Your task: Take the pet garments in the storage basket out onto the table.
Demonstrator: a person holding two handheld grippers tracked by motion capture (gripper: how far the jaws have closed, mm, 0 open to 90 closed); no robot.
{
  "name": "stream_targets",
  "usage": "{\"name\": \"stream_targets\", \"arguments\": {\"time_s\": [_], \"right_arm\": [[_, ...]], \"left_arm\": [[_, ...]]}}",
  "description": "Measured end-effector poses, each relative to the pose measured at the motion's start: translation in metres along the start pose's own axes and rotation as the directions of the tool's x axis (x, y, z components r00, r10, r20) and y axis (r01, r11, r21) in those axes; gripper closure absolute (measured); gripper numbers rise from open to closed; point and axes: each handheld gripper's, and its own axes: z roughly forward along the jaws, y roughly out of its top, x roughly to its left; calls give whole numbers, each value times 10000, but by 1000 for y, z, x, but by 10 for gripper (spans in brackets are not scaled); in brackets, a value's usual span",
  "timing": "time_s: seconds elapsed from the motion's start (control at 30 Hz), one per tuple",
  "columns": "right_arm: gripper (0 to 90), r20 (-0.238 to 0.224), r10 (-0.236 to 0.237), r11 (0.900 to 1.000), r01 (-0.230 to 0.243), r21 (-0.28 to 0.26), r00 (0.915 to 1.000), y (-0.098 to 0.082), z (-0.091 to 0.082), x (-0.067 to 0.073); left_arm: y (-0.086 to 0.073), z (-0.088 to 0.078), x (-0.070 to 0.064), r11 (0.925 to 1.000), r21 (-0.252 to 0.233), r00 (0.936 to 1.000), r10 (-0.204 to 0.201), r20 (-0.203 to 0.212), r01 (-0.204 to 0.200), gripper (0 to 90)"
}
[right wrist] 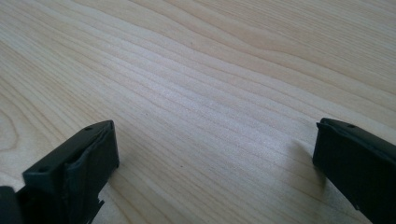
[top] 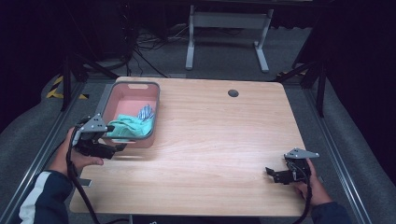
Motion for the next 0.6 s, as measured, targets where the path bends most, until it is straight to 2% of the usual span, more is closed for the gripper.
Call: {"name": "stream_targets", "arguments": {"time_s": [0.13, 0.23, 0.33, 0.47, 0.57, 0.6], "right_arm": [[6, 0, -2, 10000, 2, -3, 10000, 0, 0, 0], [6, -1, -3, 10000, 3, 0, 10000, 0, 0, 0], [6, -1, -1, 10000, 1, 2, 10000, 0, 0, 0], [6, -2, -2, 10000, 2, 2, 10000, 0, 0, 0], [6, 1, 1, 10000, -1, -2, 10000, 0, 0, 0], [6, -1, -1, 10000, 1, -2, 10000, 0, 0, 0]], "left_arm": [[17, 8, 12, 9980, 592, 9997, 246, -58, -242, 204], [27, 15, 19, 9950, 963, 9996, 275, 17, -275, 203], [39, 24, 28, 9883, 1455, 9989, 452, 81, -459, 194], [47, 36, 40, 9812, 1834, 9980, 562, 286, -605, 192], [50, 46, 49, 9732, 2218, 9967, 476, 660, -612, 193], [52, 50, 52, 9675, 2428, 9957, 544, 749, -711, 196]]}}
